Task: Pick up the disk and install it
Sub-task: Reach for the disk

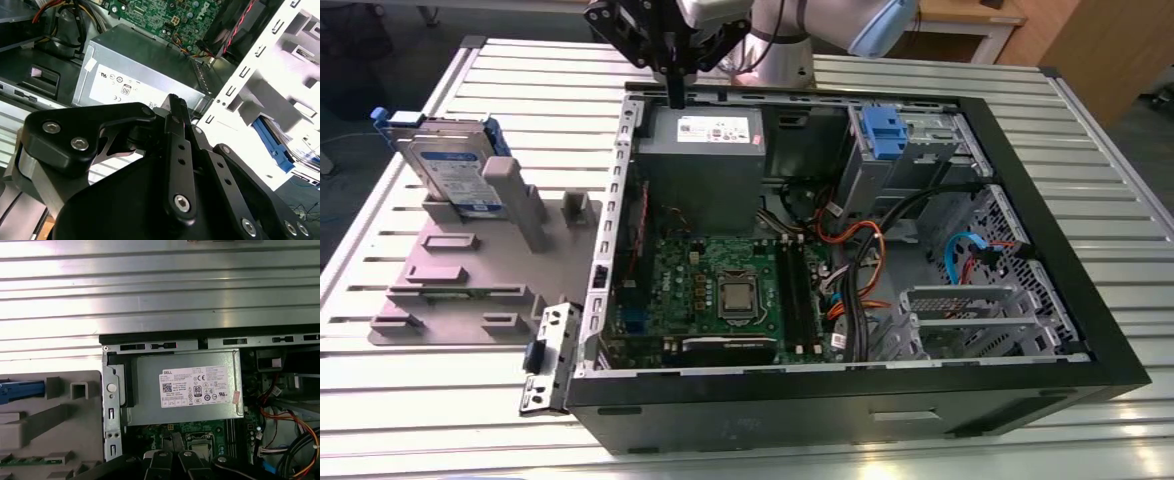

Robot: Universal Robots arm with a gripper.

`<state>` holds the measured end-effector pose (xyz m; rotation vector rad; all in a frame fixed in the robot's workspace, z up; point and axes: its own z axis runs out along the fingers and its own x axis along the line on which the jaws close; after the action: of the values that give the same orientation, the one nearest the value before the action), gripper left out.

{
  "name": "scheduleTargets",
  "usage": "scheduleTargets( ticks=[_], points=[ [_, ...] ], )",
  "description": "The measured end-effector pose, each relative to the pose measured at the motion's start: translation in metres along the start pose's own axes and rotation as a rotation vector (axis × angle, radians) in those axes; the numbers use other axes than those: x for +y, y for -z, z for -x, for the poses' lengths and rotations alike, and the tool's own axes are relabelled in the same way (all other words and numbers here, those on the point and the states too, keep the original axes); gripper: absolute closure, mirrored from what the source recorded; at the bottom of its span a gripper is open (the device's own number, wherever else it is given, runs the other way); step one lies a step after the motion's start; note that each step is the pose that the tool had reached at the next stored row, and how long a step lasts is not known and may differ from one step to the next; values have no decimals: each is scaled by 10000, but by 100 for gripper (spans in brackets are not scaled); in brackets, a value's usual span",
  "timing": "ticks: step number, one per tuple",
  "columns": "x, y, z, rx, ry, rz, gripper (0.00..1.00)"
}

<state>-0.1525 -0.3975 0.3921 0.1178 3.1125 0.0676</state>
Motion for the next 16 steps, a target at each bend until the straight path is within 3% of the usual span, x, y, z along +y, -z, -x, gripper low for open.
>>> scheduleTargets(
  ticks=[6, 16],
  points=[
    [-2, 1, -22, 0, -2, 0, 89],
    [-14, 4, -178, -1, -1, 1, 89]
  ],
)
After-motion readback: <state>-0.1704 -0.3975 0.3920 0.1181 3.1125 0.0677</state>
